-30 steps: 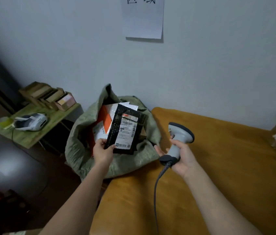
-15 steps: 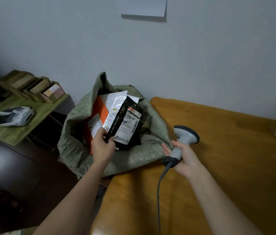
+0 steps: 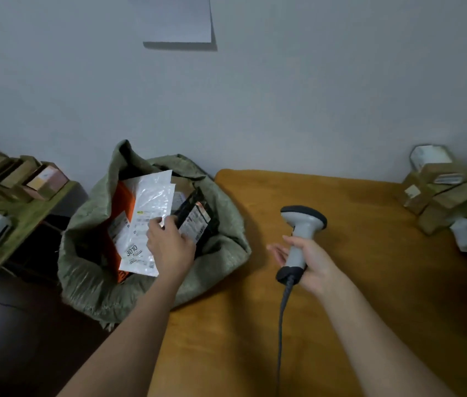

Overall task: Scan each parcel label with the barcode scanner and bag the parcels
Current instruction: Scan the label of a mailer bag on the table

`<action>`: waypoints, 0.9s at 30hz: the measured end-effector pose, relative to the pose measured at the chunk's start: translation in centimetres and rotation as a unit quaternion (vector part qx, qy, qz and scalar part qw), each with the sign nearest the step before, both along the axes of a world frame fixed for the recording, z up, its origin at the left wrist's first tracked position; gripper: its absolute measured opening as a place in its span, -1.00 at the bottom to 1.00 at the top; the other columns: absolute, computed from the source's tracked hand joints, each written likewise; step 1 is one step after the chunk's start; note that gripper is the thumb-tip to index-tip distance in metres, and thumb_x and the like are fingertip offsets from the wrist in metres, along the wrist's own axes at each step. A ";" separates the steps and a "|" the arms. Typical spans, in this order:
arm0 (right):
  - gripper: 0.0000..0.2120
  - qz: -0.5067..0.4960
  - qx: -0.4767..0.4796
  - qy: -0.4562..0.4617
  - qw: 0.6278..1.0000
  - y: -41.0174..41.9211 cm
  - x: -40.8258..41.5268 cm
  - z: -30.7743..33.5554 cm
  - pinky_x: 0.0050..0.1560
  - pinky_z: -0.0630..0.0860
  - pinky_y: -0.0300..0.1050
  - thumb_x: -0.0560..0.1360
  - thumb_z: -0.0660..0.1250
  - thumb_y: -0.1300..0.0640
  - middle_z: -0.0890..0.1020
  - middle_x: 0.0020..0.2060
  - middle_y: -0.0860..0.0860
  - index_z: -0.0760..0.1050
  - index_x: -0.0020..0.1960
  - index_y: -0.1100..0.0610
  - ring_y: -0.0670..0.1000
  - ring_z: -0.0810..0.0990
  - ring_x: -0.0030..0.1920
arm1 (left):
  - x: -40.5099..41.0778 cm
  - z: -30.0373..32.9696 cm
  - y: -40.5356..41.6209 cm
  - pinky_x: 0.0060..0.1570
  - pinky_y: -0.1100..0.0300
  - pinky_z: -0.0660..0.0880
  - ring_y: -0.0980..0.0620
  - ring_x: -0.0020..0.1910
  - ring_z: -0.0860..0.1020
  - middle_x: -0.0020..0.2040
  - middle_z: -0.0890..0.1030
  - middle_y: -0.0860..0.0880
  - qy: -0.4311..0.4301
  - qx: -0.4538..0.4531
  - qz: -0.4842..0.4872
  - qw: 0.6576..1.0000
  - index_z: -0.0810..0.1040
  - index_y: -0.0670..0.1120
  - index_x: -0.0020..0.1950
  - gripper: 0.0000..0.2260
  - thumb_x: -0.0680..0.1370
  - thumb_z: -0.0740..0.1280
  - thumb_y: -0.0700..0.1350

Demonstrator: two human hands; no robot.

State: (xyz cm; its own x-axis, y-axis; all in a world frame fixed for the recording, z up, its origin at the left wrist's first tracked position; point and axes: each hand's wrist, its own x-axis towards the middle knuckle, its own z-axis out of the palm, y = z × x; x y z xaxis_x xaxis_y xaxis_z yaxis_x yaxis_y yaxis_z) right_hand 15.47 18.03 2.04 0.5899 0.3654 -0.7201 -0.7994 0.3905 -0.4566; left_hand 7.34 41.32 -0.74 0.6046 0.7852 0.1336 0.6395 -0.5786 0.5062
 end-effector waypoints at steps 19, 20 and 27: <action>-0.57 -0.106 -0.263 -0.207 0.936 -31.4 11.6 4.2 -0.36 0.50 -0.21 0.51 0.36 0.30 0.58 0.00 0.08 0.39 0.32 0.04 -0.04 0.58 -0.33 | 19.7 -2.8 -35.7 -0.06 0.14 0.47 -0.07 0.00 0.55 0.17 0.53 -0.14 0.089 -0.225 -0.338 0.910 0.48 -0.17 0.26 -0.76 0.59 0.26 -0.23; -0.57 -0.110 -0.273 -0.206 0.933 -33.2 12.1 4.0 -0.34 0.51 -0.19 0.51 0.36 0.29 0.57 -0.02 0.07 0.40 0.32 0.03 -0.03 0.59 -0.30 | 20.5 -3.4 -38.4 -0.14 0.15 0.50 -0.08 -0.06 0.57 0.15 0.53 -0.15 0.093 -0.296 -0.323 0.894 0.46 -0.19 0.27 -0.75 0.59 0.27 -0.23; -0.52 -0.090 -0.305 -0.178 0.931 -41.4 14.1 2.1 -0.13 0.53 -0.06 0.53 0.39 0.19 0.55 -0.07 0.07 0.35 0.40 0.01 0.04 0.59 -0.14 | 23.5 -5.2 -50.3 -0.22 0.20 0.59 -0.07 -0.15 0.68 0.11 0.60 -0.23 0.060 -0.705 -0.126 0.696 0.14 -0.11 0.48 -0.40 0.55 0.39 -0.18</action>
